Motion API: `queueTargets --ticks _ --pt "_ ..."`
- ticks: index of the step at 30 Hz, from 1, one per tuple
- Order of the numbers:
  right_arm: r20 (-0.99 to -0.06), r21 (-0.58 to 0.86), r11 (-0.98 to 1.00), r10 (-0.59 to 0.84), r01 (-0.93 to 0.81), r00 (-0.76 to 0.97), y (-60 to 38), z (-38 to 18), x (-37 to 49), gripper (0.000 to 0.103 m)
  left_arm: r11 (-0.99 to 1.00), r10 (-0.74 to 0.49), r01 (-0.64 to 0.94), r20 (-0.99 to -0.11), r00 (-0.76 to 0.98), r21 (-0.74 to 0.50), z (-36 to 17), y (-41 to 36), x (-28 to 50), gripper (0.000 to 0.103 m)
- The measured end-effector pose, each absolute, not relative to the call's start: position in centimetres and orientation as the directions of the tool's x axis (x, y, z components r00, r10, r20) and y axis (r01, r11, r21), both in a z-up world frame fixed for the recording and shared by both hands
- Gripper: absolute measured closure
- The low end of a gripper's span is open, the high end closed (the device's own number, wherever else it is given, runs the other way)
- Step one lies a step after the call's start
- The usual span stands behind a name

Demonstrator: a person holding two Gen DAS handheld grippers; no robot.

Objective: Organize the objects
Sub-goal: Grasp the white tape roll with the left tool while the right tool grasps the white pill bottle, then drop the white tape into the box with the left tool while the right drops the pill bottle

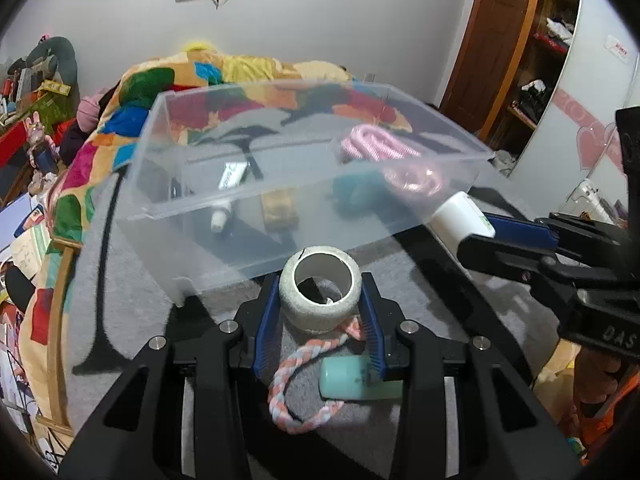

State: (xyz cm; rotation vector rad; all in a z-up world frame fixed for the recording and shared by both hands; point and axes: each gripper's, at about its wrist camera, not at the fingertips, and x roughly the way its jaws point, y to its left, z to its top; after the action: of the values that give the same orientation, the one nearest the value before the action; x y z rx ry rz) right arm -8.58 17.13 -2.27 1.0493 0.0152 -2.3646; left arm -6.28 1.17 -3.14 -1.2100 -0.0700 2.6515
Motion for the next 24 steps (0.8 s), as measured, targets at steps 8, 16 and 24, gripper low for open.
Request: queueTargets --ticks 8,16,24 --pt "-0.635 0.186 -0.861 -0.472 0.473 -0.611 17.2 0.6 -9.5 0.075 -0.971 0.239 -0.197 -0.665 -0.708 -0.139 1.0 0.5 -5.5 0.064" --pt "-0.603 0.172 -0.887 -0.438 0.428 -0.667 17.2 2.7 -12.1 0.075 -0.978 0.206 -0.156 -0.622 -0.756 -0.135 3.8 -1.5 -7.8 0.064" --pt "-0.655 0.166 -0.914 -0.383 0.371 -0.651 17.1 0.9 -16.0 0.075 -0.988 0.156 -0.102 -0.677 -0.719 -0.118 1.6 -2.8 -11.2 0.064"
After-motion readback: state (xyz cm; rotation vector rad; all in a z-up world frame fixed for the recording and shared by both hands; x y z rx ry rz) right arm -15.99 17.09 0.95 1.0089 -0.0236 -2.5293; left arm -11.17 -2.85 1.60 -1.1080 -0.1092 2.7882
